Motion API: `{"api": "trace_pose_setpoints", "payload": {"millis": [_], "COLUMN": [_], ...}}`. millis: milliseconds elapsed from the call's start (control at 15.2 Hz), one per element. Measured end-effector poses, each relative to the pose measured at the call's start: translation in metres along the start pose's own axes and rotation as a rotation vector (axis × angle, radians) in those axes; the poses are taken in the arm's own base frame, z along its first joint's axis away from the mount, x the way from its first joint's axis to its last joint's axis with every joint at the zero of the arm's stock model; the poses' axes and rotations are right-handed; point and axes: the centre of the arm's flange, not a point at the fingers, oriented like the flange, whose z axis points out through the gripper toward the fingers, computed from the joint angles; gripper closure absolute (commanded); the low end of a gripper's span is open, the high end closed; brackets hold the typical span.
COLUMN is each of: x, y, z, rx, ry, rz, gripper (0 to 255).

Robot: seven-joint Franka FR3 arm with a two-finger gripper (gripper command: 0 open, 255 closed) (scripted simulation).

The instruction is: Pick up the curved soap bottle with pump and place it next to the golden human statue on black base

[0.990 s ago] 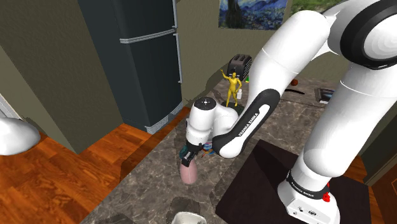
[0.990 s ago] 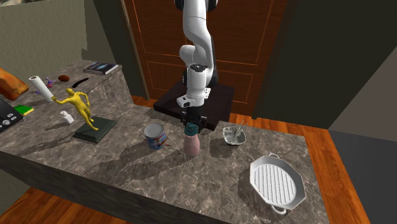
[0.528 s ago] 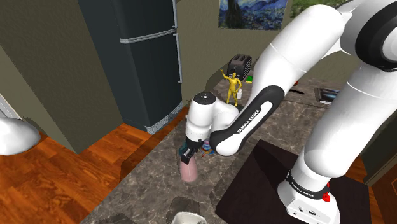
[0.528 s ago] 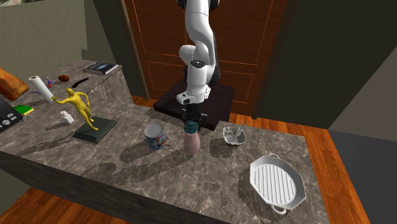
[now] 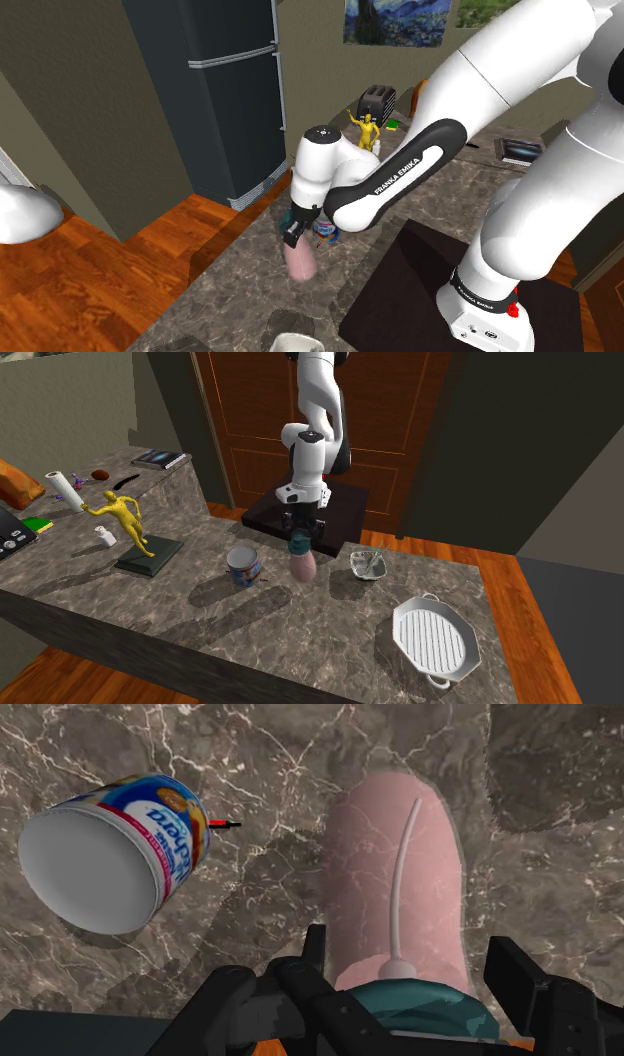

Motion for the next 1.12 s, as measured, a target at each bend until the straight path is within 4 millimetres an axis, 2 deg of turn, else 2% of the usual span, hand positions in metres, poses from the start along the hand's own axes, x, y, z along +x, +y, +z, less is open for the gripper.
{"api": "trace_pose_setpoints", "payload": {"millis": [1122], "x": [0.02], "y": [0.002], "z": [-0.087], "rx": [0.001], "ry": [0.0], "rz": [0.0], "gripper": [255]}}
